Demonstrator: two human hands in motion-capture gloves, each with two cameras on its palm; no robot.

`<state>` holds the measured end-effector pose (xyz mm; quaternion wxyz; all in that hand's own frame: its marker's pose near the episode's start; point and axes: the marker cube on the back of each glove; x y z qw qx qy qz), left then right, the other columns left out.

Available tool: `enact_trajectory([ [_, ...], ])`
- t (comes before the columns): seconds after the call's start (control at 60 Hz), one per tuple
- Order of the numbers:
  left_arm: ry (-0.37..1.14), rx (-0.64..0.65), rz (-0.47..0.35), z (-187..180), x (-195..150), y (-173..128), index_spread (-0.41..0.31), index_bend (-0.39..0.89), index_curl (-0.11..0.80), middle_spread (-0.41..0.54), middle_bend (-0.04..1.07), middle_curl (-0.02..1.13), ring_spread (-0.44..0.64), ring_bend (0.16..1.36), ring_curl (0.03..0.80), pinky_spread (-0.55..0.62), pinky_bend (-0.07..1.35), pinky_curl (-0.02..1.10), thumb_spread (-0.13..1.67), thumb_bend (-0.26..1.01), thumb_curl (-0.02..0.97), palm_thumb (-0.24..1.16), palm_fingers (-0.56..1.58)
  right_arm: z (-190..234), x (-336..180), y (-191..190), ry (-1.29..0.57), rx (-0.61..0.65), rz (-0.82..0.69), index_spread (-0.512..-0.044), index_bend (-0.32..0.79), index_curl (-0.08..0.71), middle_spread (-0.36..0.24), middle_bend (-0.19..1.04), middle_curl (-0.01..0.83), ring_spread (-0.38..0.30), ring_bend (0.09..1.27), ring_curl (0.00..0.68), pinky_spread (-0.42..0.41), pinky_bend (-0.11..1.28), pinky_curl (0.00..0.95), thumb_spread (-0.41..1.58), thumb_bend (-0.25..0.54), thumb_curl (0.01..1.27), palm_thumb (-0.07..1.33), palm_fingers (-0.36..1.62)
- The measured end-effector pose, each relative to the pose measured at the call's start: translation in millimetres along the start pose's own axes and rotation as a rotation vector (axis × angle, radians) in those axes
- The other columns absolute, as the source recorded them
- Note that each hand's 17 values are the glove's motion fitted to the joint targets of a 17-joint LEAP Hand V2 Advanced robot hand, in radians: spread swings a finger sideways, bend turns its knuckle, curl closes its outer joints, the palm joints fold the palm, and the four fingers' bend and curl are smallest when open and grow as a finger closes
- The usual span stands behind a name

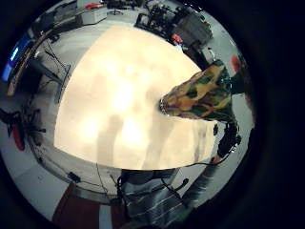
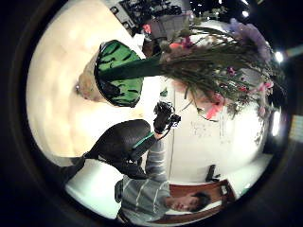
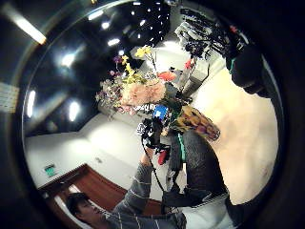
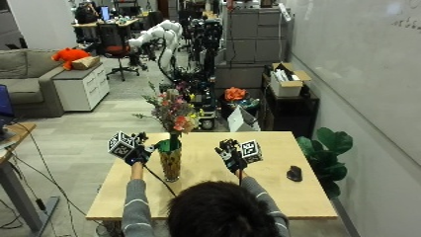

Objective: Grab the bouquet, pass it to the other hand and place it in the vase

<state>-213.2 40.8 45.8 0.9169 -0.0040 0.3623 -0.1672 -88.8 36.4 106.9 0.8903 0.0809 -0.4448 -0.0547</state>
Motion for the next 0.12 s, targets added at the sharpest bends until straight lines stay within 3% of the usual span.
enact_trajectory([
  [0.033, -0.048, 0.051, -0.066, -4.9, -3.2, 5.7, 0.226, 0.07, 0.095, 0.496, 0.18, 0.23, 0.52, 0.54, 0.260, 0.51, 0.37, 0.30, 0.75, -0.04, 0.350, 0.22, -0.19, -1.7, 3.7, -3.9, 0.042, 0.014, -0.032, -0.221, 0.14, 0.332, -0.082, 0.24, 0.446, -0.175, 0.35, 0.401, 0.026, 0.17, 0.293, 1.08, -0.023, 0.41, 0.64, 1.01],
  [0.117, -0.002, 0.055, -0.015, -10.0, -4.3, 11.7, 0.214, 0.08, 0.089, 0.471, 0.19, 0.24, 0.51, 0.54, 0.260, 0.50, 0.36, 0.30, 0.76, -0.04, 0.350, 0.23, -0.15, -3.2, -2.8, 1.0, 0.035, 0.010, 0.060, -0.221, 0.14, 0.332, -0.082, 0.24, 0.447, -0.175, 0.35, 0.402, 0.027, 0.17, 0.293, 1.08, -0.023, 0.41, 0.64, 1.01],
])
